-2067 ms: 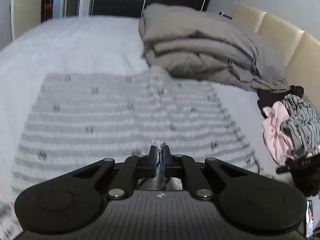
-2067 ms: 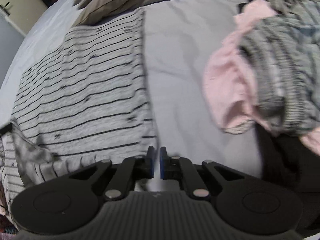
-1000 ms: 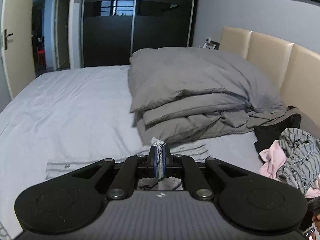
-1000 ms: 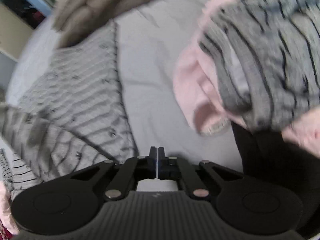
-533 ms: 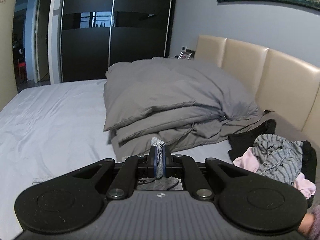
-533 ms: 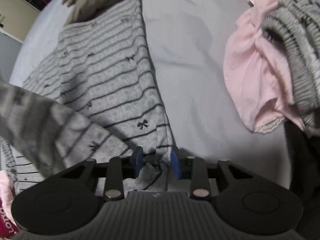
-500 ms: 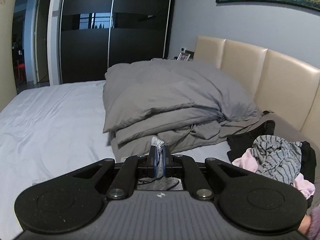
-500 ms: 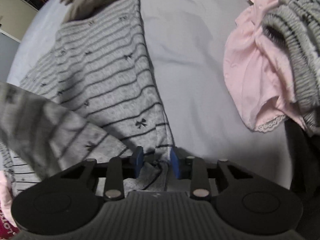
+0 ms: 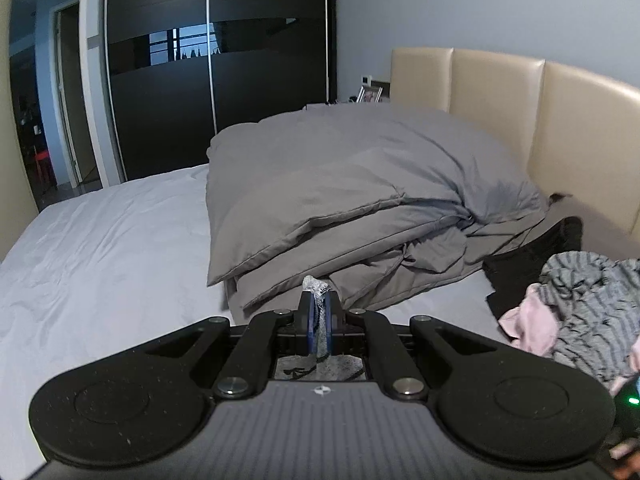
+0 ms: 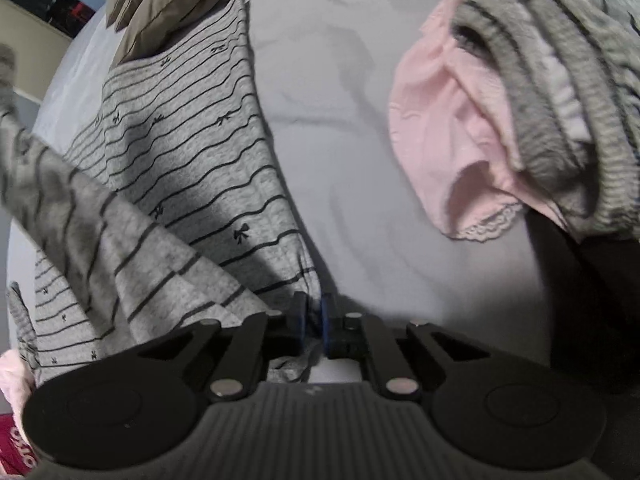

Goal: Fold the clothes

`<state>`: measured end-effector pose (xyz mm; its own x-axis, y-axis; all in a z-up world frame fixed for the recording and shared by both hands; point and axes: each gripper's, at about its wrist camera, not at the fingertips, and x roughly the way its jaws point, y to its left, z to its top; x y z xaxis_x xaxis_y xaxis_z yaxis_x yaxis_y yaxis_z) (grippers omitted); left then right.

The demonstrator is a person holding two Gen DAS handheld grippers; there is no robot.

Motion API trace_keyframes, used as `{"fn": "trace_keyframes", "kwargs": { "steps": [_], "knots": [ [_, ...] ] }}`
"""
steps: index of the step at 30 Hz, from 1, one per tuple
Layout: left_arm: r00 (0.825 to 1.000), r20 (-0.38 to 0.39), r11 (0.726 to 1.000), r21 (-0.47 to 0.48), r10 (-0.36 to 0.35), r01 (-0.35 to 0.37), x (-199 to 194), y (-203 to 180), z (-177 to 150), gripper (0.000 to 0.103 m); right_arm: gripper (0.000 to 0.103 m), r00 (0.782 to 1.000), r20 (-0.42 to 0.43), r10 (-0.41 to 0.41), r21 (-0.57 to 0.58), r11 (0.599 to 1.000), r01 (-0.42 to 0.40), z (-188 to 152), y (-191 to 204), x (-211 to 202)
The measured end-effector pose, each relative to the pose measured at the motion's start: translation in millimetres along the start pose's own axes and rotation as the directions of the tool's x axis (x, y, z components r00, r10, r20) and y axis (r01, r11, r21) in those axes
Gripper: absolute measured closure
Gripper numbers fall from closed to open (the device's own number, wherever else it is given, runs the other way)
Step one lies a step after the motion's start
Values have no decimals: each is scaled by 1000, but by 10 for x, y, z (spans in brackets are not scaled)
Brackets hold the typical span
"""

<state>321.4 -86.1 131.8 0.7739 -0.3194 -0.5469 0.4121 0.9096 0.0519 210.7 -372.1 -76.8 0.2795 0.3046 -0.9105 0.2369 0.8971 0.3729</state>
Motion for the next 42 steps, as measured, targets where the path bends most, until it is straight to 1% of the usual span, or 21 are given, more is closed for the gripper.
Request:
{"fn": "trace_keyframes", "kwargs": {
  "steps": [5, 8, 10, 15, 16, 19, 21, 24, 25, 26, 27, 28, 29, 30, 32, 33, 35, 37, 40, 42],
  "knots": [
    [999, -40, 998, 63, 21, -19, 575, -197, 132, 100, 95, 998, 4, 62, 62, 996, -63, 31, -157, -58],
    [996, -84, 993, 118, 42, -32, 1009, -338, 164, 100, 95, 998, -4, 69, 62, 996, -69, 44, -180, -39],
    [991, -124, 988, 153, 54, -35, 1310, -427, 135, 100, 95, 998, -10, 63, 48, 997, -62, 44, -174, -19],
    [980, -190, 984, 179, 57, -23, 1954, -639, -97, 100, 95, 998, -22, 55, 52, 997, -54, 34, -216, 31],
    [978, -203, 983, 183, 57, -19, 2081, -680, -143, 100, 95, 998, -24, 52, 51, 997, -51, 35, -213, 45],
    [973, -229, 992, 128, 14, 16, 2329, -720, -252, 99, 95, 999, -24, 40, 33, 999, -39, 32, -171, 58],
    [971, -240, 994, 105, 3, 23, 2462, -747, -305, 99, 95, 999, -24, 37, 28, 999, -37, 29, -159, 62],
    [969, -247, 996, 76, -27, 47, 2598, -774, -369, 98, 95, 999, -27, 36, 29, 999, -36, 31, -161, 72],
    [968, -249, 996, 68, -36, 55, 2625, -785, -390, 95, 95, 999, -28, 35, 27, 999, -34, 31, -160, 75],
    [969, -244, 996, 59, -50, 66, 2626, -783, -402, 83, 95, 999, -29, 32, 22, 999, -31, 31, -149, 74],
    [969, -239, 996, 50, -62, 76, 2625, -779, -413, 64, 95, 999, -29, 28, 15, 1000, -27, 40, -131, 79],
    [973, -222, 996, 52, -64, 78, 2576, -758, -416, 56, 95, 999, -29, 24, 7, 1000, -24, 49, -113, 85],
    [976, -206, 995, 55, -66, 79, 2527, -737, -418, 52, 95, 999, -29, 21, 1, 1000, -21, 56, -96, 88],
    [980, -189, 995, 57, -67, 80, 2479, -716, -421, 52, 95, 999, -29, 19, -1, 1000, -19, 58, -86, 90],
    [983, -178, 997, 69, -34, 47, 2392, -636, -435, 54, 95, 999, -30, 17, -4, 1000, -17, 61, -82, 98],
    [984, -178, 997, 71, -18, 31, 2351, -579, -451, 57, 95, 999, -29, 16, -5, 1000, -16, 48, -91, 98],
    [974, -227, 999, 39, -11, 21, 2366, -415, -533, 65, 95, 1000, -27, 14, -10, 1000, -14, 31, -89, 85],
    [965, -261, 1000, -12, -3, 0, 2419, -271, -627, 66, 95, 1000, -25, 8, -20, 1000, -8, 31, -91, 71],
    [965, -263, 996, -87, -22, -1, 2498, -157, -748, 66, 95, 1000, -23, 6, -23, 1000, -7, 24, -96, 58],
    [959, -284, 995, -103, -20, -10, 2610, -155, -825, 66, 95, 1000, -24, 10, -16, 1000, -10, 28, -110, 58]
  ]
}}
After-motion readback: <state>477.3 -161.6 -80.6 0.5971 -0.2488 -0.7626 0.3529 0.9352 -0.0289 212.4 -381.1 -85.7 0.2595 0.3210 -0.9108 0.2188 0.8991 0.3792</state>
